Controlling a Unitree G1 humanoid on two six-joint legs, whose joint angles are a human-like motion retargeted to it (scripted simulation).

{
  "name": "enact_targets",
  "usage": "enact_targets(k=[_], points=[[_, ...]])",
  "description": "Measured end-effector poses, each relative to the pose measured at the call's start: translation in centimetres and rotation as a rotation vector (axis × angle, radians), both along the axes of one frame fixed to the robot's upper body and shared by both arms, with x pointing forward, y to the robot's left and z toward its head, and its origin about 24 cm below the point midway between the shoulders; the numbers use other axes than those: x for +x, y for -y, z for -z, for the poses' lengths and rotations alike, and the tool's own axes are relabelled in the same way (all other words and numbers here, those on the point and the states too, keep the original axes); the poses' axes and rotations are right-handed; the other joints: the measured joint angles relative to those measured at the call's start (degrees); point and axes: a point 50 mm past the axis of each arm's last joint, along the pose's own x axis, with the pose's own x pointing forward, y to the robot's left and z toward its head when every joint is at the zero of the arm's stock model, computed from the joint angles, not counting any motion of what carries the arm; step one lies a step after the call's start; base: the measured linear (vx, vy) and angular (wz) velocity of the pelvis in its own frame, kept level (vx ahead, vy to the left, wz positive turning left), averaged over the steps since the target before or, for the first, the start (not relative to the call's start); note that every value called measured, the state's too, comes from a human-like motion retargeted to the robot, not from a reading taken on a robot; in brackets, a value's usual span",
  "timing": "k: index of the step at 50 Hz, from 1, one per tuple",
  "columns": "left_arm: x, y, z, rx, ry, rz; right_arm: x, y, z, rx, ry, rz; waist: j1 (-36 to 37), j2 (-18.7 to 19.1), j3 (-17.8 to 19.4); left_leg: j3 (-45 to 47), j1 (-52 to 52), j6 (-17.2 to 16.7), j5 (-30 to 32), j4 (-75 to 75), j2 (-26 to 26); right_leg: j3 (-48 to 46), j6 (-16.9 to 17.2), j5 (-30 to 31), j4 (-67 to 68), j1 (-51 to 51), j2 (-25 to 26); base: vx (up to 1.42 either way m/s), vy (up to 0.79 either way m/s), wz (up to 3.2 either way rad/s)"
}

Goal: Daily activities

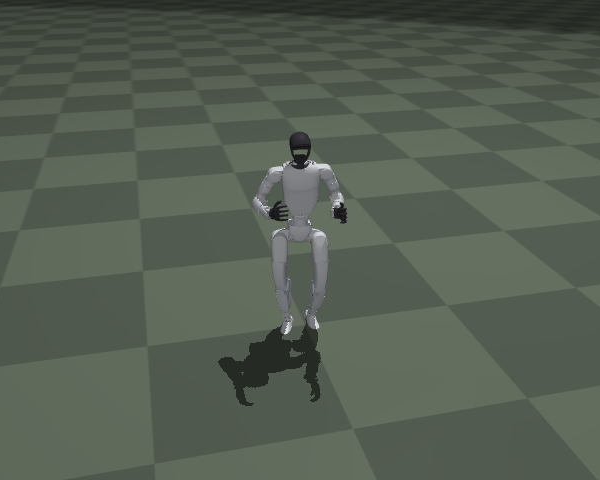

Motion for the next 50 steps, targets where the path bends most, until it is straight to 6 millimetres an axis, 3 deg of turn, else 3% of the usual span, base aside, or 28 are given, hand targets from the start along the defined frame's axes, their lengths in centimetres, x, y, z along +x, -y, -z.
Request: enact_targets(k=[3,6,9,12,15,17,20,23,26,30,33,36,38,40,41,43,45,48,50], points=[[-0.8,1.6,5.9,0.061,-0.292,0.139,-1.6,-2.5,-6.4,0.105,0.279,-0.215,-1.1,-0.4,0.7,0.5,-0.3,-0.1,-0.2,1.9,0.6,1.0,-0.5,-0.4,1.5,-0.4,0.2,0.02,-0.03,-0.39],[-1.9,2.3,9.3,0.035,-0.456,0.216,-4.5,-3.5,-11.2,0.228,0.507,-0.396,-1.3,-0.7,1.0,0.5,-0.9,-0.1,0.2,4.3,1.1,2.1,-1.0,-1.0,3.2,-1.1,0.4,0.02,-0.03,-0.39],[-2.3,2.2,10.3,-0.042,-0.500,0.221,-6.4,-3.4,-13.3,0.338,0.604,-0.491,-1.3,-0.9,1.2,0.3,-1.8,0.0,0.7,6.4,1.6,2.9,-1.2,-1.4,4.9,-1.9,0.7,0.02,-0.03,-0.28],[-2.0,2.3,10.3,-0.120,-0.500,0.226,-6.3,-3.3,-13.0,0.394,0.561,-0.517,-1.3,-0.9,1.4,-0.1,-2.8,-0.1,1.2,8.4,2.2,3.2,-1.1,-1.9,6.4,-2.4,0.9,0.01,-0.01,-0.06],[-1.1,3.4,9.5,-0.194,-0.475,0.292,-4.1,-3.7,-9.8,0.385,0.329,-0.489,-1.3,-0.7,1.9,-0.9,-3.6,-0.6,1.5,10.2,2.9,3.1,-1.1,-2.6,8.0,-2.7,1.3,0.00,0.00,0.00],[-0.1,4.7,9.0,-0.262,-0.466,0.396,-1.6,-4.2,-5.5,0.345,0.087,-0.481,-1.4,-0.9,1.7,-1.2,-2.6,-0.7,2.8,8.0,1.9,3.3,-0.8,-2.0,5.8,-1.3,1.0,0.00,0.00,0.00],[0.6,7.4,7.9,-0.371,-0.441,0.558,0.3,-4.5,2.5,0.299,-0.303,-0.444,-1.2,-0.1,1.9,-2.0,-1.6,-1.3,3.7,7.5,1.8,3.5,-0.9,-2.0,5.1,0.2,1.3,0.00,0.00,0.00],[1.2,9.2,6.0,-0.486,-0.374,0.665,0.0,-4.3,8.4,0.301,-0.562,-0.381,-1.2,0.8,2.2,-2.9,-0.9,-1.6,5.3,7.2,1.4,3.8,-1.0,-1.4,4.6,1.3,1.3,0.02,-0.01,-0.02],[1.6,9.6,4.1,-0.581,-0.290,0.688,-0.9,-3.7,11.3,0.317,-0.684,-0.312,-0.9,1.9,2.6,-3.8,-1.0,-1.8,6.5,8.7,1.8,4.2,-1.2,-1.1,5.8,1.6,1.7,0.02,0.00,-0.13],[2.0,7.8,2.6,-0.662,-0.196,0.587,-0.7,-2.2,11.3,0.304,-0.651,-0.212,-0.3,1.7,2.5,-4.2,-0.5,-1.9,9.9,7.3,0.7,5.2,-0.9,0.5,4.4,2.4,1.2,0.05,0.02,-0.25],[1.5,5.4,4.0,-0.653,-0.229,0.438,0.5,-1.4,7.3,0.304,-0.452,-0.168,0.1,1.9,2.9,-4.0,-0.5,-1.5,10.2,8.8,1.2,5.7,-0.1,-0.4,6.9,1.7,1.2,0.03,0.04,-0.42],[-0.1,3.3,7.6,-0.599,-0.378,0.290,0.9,-1.5,-0.7,0.349,-0.096,-0.177,-0.2,0.4,3.3,-2.8,0.5,-0.2,11.2,6.7,-0.3,6.4,0.5,-1.4,8.4,0.9,-0.4,0.05,0.03,-0.41],[-2.2,2.3,10.6,-0.569,-0.508,0.214,-0.1,-1.9,-6.1,0.386,0.171,-0.237,-0.2,0.7,3.8,-2.4,0.2,0.5,10.7,8.6,0.3,7.0,0.3,-2.5,10.8,0.1,-0.2,0.01,0.02,-0.54],[-3.7,1.5,12.6,-0.537,-0.597,0.161,-2.9,-2.5,-11.3,0.406,0.446,-0.296,-0.1,-0.7,3.5,-1.5,0.3,1.2,12.0,6.3,-1.2,8.0,0.2,-2.8,10.4,-0.9,-1.4,0.05,0.00,-0.49],[-4.6,1.4,13.5,-0.539,-0.639,0.143,-3.9,-2.7,-12.6,0.411,0.535,-0.335,0.1,-0.6,3.7,-1.3,0.1,1.4,11.8,7.6,-0.8,8.3,0.1,-3.3,11.7,-1.2,-1.3,0.01,0.00,-0.46],[-6.0,1.3,14.5,-0.542,-0.691,0.116,-5.8,-3.2,-14.6,0.407,0.675,-0.401,0.5,-0.5,4.0,-1.0,-0.3,1.5,11.3,9.5,-0.3,8.9,-0.2,-4.4,13.9,-1.9,-1.0,0.00,0.00,-0.41],[-5.8,1.1,14.5,-0.538,-0.688,0.099,-7.0,-3.8,-15.5,0.379,0.744,-0.433,0.6,-1.7,3.8,-0.7,-0.5,1.6,12.5,7.8,-1.2,9.6,-0.2,-4.2,12.8,-2.2,-1.6,0.03,-0.01,-0.27],[-4.8,1.9,14.0,-0.537,-0.667,0.114,-6.5,-4.6,-14.7,0.323,0.686,-0.442,0.7,-2.1,4.3,-0.6,-0.5,1.9,13.1,8.3,-1.1,9.7,-0.3,-4.6,14.4,-2.5,-1.7,0.00,0.00,-0.07],[-3.6,2.6,13.0,-0.536,-0.623,0.142,-5.0,-5.2,-12.6,0.274,0.542,-0.415,0.7,-2.1,4.8,-0.7,-0.6,1.9,13.8,9.4,-0.6,9.6,-0.3,-4.8,16.3,-2.9,-1.6,0.00,0.00,0.00]])
